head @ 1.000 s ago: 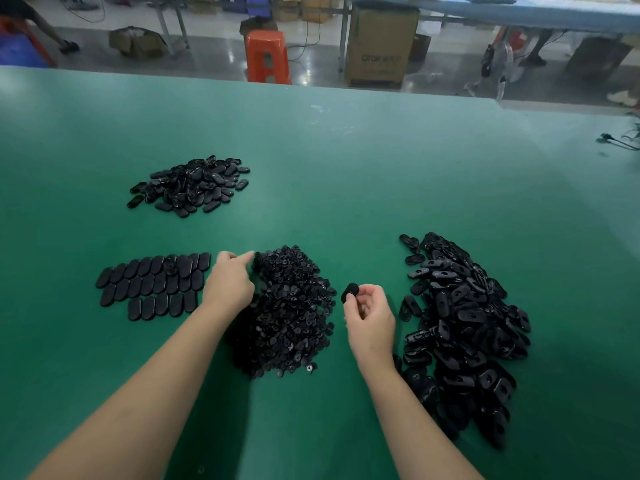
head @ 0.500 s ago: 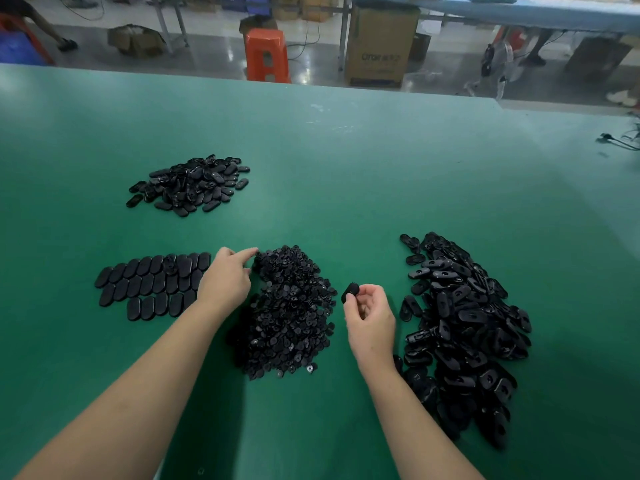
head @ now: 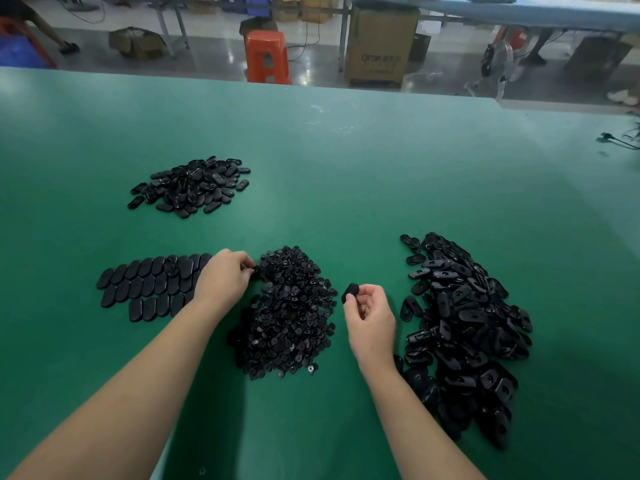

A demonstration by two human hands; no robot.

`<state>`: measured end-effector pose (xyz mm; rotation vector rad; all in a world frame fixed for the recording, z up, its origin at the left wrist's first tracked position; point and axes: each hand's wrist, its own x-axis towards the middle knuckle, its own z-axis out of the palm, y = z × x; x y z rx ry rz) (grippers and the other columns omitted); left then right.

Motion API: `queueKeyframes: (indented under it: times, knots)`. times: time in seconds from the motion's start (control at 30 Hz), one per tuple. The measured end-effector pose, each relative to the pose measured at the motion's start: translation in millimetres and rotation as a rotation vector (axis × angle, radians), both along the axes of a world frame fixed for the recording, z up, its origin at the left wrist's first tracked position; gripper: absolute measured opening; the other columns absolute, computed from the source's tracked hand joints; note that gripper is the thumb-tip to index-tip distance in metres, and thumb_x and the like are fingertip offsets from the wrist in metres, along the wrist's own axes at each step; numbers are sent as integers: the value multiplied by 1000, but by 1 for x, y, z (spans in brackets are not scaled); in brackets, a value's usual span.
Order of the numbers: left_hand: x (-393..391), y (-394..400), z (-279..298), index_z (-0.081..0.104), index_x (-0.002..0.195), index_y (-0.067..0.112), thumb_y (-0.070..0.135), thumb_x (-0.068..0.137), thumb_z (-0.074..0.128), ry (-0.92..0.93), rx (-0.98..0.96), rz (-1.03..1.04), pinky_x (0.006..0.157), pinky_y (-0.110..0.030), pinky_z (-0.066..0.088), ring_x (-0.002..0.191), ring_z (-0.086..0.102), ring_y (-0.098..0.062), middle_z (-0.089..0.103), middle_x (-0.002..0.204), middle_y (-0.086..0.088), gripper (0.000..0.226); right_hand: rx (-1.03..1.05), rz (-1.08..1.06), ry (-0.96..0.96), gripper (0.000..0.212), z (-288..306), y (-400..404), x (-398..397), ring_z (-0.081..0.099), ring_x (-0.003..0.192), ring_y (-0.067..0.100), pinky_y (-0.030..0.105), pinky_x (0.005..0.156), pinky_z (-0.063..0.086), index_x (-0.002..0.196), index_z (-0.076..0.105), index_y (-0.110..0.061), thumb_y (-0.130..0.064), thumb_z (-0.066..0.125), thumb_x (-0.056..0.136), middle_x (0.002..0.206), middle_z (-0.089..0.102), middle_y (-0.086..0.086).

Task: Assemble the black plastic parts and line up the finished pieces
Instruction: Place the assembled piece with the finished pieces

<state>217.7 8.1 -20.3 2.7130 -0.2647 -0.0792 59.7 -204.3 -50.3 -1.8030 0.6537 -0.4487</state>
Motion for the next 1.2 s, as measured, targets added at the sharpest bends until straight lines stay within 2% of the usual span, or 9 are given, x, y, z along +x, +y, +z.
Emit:
queueKeyframes:
  times: [0.2, 0.33, 0.4, 0.53, 0.6, 0.77, 0.97, 1.1, 1.2]
  knots:
    - [-6, -1, 3, 67, 94, 20, 23, 96, 65, -4, 31, -1, 74, -35, 49, 83, 57, -21, 62, 98, -1, 4, -3, -6, 6, 10, 0, 0, 0, 63, 71, 3, 29, 66, 55, 97, 57, -29, -23, 65, 97, 85, 68, -8]
    - [-8, 3, 4, 63, 90, 19, 21, 94, 67, 19, -78, 14, 63, -32, 45, 68, 58, -16, 68, 89, 1, 6, 30, 25, 37, 31, 2, 1, 0, 72, 79, 14, 36, 77, 61, 129, 62, -30, -24, 64, 99, 97, 73, -10]
    - [-12, 1, 7, 60, 87, 20, 21, 94, 67, -19, -161, 13, 58, -33, 46, 64, 59, -16, 67, 81, 3, 9, 44, 32, 40, 35, 2, 1, 0, 72, 79, 12, 36, 78, 62, 134, 63, -29, -23, 64, 100, 98, 73, -10]
    - [-26, -18, 22, 61, 77, 28, 19, 88, 74, -3, -340, -109, 57, -14, 43, 61, 58, -2, 66, 70, 10, 19, 10, 14, 18, 10, 2, 1, -1, 70, 72, 6, 36, 69, 62, 102, 61, -35, -25, 60, 101, 86, 72, -9]
    - [-35, -32, 30, 65, 76, 29, 20, 86, 77, 64, -444, -158, 56, -10, 42, 58, 55, 1, 67, 67, 12, 19, -1, 7, 8, 10, 3, 1, -1, 69, 68, 5, 34, 65, 60, 95, 55, -33, -28, 57, 103, 83, 71, -7]
    - [-63, -71, 35, 71, 79, 19, 12, 85, 79, 275, -704, -159, 51, -18, 46, 49, 54, -5, 66, 62, 9, 12, -26, -12, 19, 10, 5, 0, -1, 66, 62, 5, 24, 61, 49, 97, 50, -30, -31, 49, 106, 68, 70, -3]
    - [-84, -96, 26, 71, 89, 11, -3, 86, 73, 406, -884, -86, 46, -21, 44, 45, 51, -11, 62, 66, 0, 14, -17, -5, 2, 3, 3, 0, -1, 65, 63, 11, 39, 71, 53, 105, 51, -28, -29, 49, 106, 67, 71, -5]
    - [-87, -106, 22, 72, 98, 6, -4, 86, 72, 445, -897, 8, 45, -24, 47, 44, 51, -10, 61, 67, -3, 15, -12, 15, -1, 23, 1, 0, 0, 66, 69, 16, 43, 80, 55, 127, 58, -28, -24, 48, 107, 71, 70, -4]
    - [-88, -112, 19, 72, 95, -2, -4, 88, 70, 473, -929, 72, 45, -25, 49, 44, 52, -10, 61, 62, -3, 7, -20, 24, 13, 24, 0, 0, 1, 66, 72, 19, 49, 83, 55, 123, 62, -26, -22, 45, 107, 72, 70, -4]
